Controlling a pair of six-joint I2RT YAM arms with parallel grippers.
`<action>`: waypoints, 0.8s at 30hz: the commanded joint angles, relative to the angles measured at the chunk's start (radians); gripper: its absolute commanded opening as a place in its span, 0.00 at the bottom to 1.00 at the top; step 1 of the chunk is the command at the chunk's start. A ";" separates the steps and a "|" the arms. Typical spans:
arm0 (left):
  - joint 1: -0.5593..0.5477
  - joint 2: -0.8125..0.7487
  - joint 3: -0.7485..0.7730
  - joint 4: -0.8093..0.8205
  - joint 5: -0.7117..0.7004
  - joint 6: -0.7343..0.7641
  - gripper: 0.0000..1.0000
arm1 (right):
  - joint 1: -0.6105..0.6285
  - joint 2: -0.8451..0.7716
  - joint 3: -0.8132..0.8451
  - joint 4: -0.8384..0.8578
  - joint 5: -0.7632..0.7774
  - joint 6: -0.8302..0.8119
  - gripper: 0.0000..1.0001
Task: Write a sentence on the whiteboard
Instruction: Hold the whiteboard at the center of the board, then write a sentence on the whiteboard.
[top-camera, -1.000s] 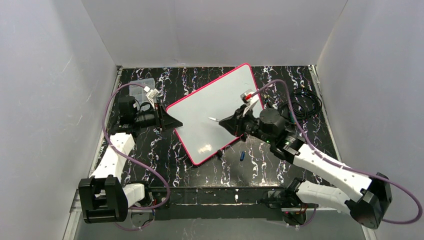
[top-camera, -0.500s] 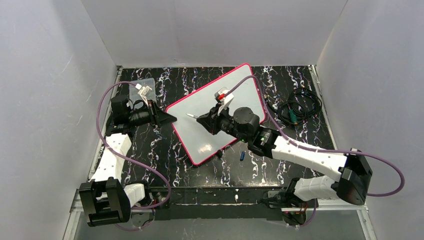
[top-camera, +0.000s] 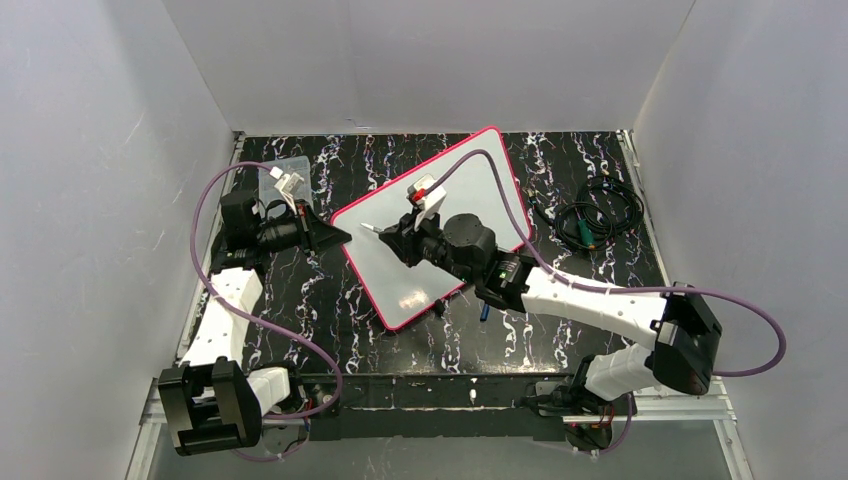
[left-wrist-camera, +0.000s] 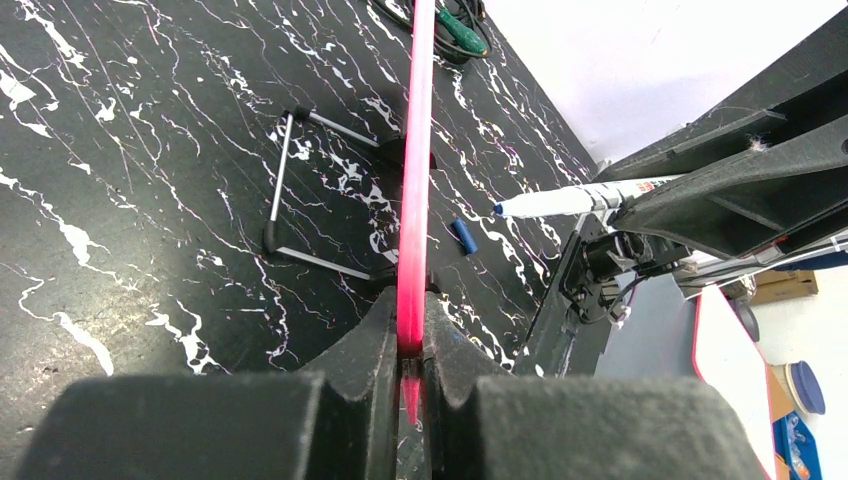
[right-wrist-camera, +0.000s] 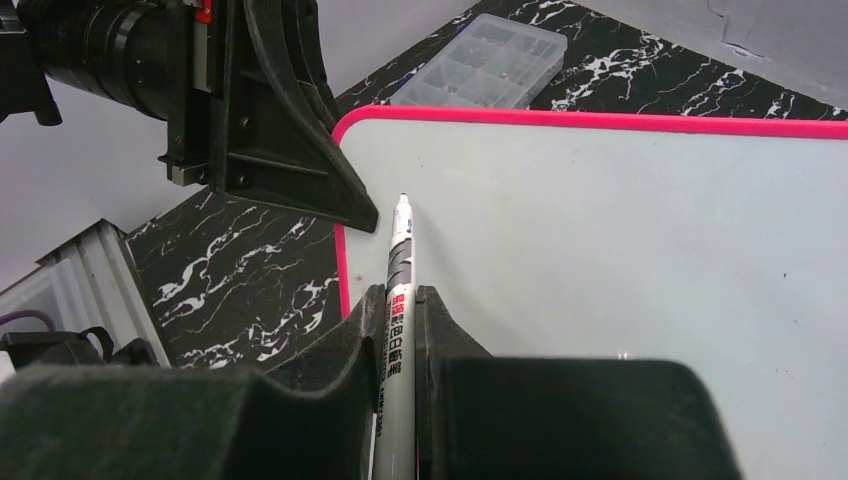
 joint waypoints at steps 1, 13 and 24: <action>0.004 -0.040 0.019 -0.016 0.012 0.027 0.00 | 0.013 0.007 0.053 0.069 0.037 -0.035 0.01; 0.002 -0.049 0.013 -0.028 0.006 0.047 0.00 | 0.023 0.043 0.070 0.095 0.039 -0.055 0.01; 0.001 -0.055 0.013 -0.031 0.010 0.051 0.00 | 0.023 0.093 0.102 0.062 0.079 -0.063 0.01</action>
